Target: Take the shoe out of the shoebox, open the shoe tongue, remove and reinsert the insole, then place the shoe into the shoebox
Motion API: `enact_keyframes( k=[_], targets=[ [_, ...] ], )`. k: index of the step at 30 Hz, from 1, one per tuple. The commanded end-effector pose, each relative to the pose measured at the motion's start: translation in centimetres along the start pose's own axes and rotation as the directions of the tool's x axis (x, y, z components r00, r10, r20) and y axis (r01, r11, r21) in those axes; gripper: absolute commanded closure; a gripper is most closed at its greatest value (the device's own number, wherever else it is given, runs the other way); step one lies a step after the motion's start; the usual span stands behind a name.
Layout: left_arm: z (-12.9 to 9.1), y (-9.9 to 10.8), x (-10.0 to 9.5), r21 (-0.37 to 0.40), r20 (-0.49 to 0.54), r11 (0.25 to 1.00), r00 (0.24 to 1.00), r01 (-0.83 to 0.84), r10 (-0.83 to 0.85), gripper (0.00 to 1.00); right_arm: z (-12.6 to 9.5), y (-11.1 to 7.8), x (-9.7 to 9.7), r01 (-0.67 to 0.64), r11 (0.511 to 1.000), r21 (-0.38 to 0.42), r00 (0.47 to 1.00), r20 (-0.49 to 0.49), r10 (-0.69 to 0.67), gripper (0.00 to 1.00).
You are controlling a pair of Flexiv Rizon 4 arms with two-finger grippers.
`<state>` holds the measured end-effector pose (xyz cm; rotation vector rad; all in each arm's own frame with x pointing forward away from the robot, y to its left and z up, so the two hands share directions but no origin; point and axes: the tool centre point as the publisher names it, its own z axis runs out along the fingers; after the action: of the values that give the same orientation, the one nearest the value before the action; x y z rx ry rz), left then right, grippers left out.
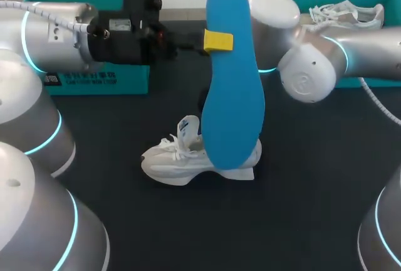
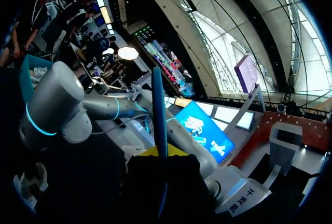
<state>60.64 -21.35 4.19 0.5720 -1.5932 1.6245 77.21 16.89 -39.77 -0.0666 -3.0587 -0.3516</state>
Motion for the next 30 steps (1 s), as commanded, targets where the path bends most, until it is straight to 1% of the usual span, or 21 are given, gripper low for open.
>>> enact_keyframes(
  k=[1,2,6,8,10,11,12,13,14,15,16,17,18,19,20,21,22,24,25,26,30],
  targets=[
    [0.1,0.1,-0.1,0.001,0.0,1.0,1.0,0.0,0.0,1.0,0.8,0.2,-0.3,-0.007,1.0,0.006,1.0,-0.007,0.007,0.96],
    [0.1,0.1,-0.1,0.001,0.0,1.0,1.0,0.0,0.0,1.0,0.8,0.2,-0.2,-0.01,1.0,0.01,1.0,-0.01,0.01,1.0],
    [0.1,0.1,-0.1,0.001,0.0,1.0,1.0,0.0,0.0,1.0,-0.1,0.3,0.4,-0.05,0.998,0.027,0.999,-0.019,0.05,1.0],
    [0.1,0.1,-0.1,0.001,0.0,1.0,1.0,0.0,0.0,1.0,-0.8,0.4,0.9,-0.096,0.995,0.034,0.995,-0.031,0.097,1.0],
    [0.1,0.1,-0.1,0.001,0.0,1.0,1.0,0.0,0.0,1.0,-1.5,0.2,1.4,-0.16,0.987,0.02,0.986,-0.045,0.161,1.0],
    [0.1,0.1,-0.1,0.001,0.0,1.0,1.0,0.0,0.0,1.0,-2.0,0.1,1.7,-0.202,0.979,0.009,0.979,-0.025,0.203,1.0],
    [0.1,0.1,-0.1,0.001,0.0,1.0,1.0,0.0,0.0,1.0,-2.4,0.0,1.9,-0.264,0.964,-0.028,0.964,-0.041,0.263,1.0],
    [0.1,0.1,-0.1,0.001,0.0,1.0,1.0,0.0,0.0,1.0,-2.9,-0.2,2.2,-0.307,0.951,-0.037,0.952,-0.013,0.307,1.0],
    [0.1,0.1,-0.1,0.001,0.0,1.0,1.0,0.0,0.0,1.0,-3.3,-0.3,2.4,-0.358,0.931,-0.065,0.934,-0.024,0.358,1.0],
    [0.1,0.1,-0.1,0.001,0.0,1.0,1.0,0.0,0.0,1.0,-3.6,-0.6,2.5,-0.428,0.901,-0.067,0.904,-0.02,0.428,1.0],
    [0.1,0.1,-0.1,0.001,0.0,1.0,1.0,0.0,0.0,1.0,-4.0,-0.7,2.7,-0.473,0.877,-0.088,0.881,-0.018,0.473,1.0],
    [0.1,0.1,-0.1,0.001,0.0,1.0,1.0,0.0,0.0,1.0,-4.3,-0.9,2.8,-0.549,0.831,-0.086,0.835,-0.037,0.548,1.0],
    [0.1,0.1,-0.1,0.001,0.0,1.0,1.0,0.0,0.0,1.0,-4.5,-1.1,3.0,-0.584,0.804,-0.108,0.809,-0.008,0.587,1.0],
    [0.1,0.1,-0.1,0.001,0.0,1.0,1.0,0.0,0.0,1.0,-4.8,-1.2,3.2,-0.65,0.752,-0.111,0.757,-0.009,0.653,1.0],
    [0.1,0.1,-0.1,0.001,0.0,1.0,1.0,0.0,0.0,1.0,-4.9,-1.3,3.3,-0.695,0.711,-0.107,0.714,0.005,0.7,1.0],
    [0.1,0.1,-0.1,0.001,0.0,1.0,1.0,0.0,0.0,1.0,-5.0,-1.3,3.5,-0.755,0.646,-0.111,0.649,0.011,0.76,1.0],
    [0.1,0.1,-0.1,0.001,0.0,1.0,1.0,0.0,0.0,1.0,-5.0,-1.5,3.8,-0.8,0.59,-0.11,0.593,0.005,0.805,1.0],
    [0.1,0.1,-0.1,0.001,0.0,1.0,1.0,0.0,0.0,1.0,-5.1,-1.7,4.0,-0.856,0.501,-0.127,0.503,0.017,0.864,1.0],
    [0.1,0.1,-0.1,0.001,0.0,1.0,1.0,0.0,0.0,1.0,-5.0,-1.8,4.0,-0.869,0.476,-0.136,0.478,0.018,0.878,1.0],
    [0.1,0.1,-0.1,0.001,0.0,1.0,1.0,0.0,0.0,1.0,-5.0,-2.0,4.0,-0.879,0.447,-0.166,0.451,0.012,0.892,1.0],
    [0.1,0.1,-0.1,0.001,0.0,1.0,1.0,0.0,0.0,1.0,-5.0,-2.0,4.0,-0.879,0.447,-0.166,0.451,0.012,0.892,1.0]
  ],
)
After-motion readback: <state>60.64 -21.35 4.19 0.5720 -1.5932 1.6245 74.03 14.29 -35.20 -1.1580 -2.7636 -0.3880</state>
